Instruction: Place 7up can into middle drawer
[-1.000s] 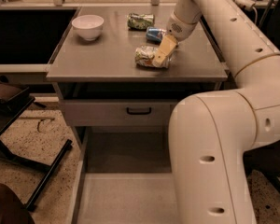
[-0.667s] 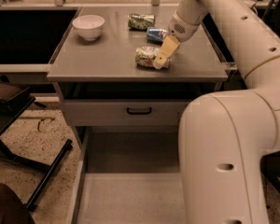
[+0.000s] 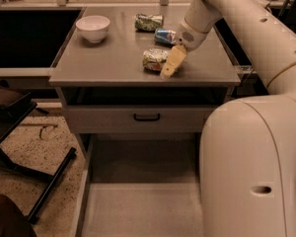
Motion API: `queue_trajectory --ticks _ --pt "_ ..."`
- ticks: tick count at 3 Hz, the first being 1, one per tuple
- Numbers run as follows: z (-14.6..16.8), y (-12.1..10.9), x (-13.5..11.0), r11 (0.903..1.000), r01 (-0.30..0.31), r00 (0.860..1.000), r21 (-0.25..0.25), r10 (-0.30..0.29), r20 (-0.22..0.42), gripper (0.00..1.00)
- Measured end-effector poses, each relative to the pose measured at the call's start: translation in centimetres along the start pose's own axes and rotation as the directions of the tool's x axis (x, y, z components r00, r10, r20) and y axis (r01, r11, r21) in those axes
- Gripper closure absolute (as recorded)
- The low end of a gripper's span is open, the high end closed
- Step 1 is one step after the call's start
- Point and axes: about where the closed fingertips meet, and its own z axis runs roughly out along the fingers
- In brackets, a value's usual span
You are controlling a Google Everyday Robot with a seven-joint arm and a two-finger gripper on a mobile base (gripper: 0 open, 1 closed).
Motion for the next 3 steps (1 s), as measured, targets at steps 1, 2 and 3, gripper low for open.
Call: queue_trajectory --ticks 1,2,3 --pt "0.0 -0.1 0.0 1.0000 0.000 1.000 0.001 0.000 0.001 0.41" --pt "0.0 -0.1 0.0 1.0000 0.000 1.000 0.001 0.000 0.001 0.64" --pt "-1.0 0.0 0.6 1.0000 -0.003 0.999 0.006 0.003 0.043 0.87"
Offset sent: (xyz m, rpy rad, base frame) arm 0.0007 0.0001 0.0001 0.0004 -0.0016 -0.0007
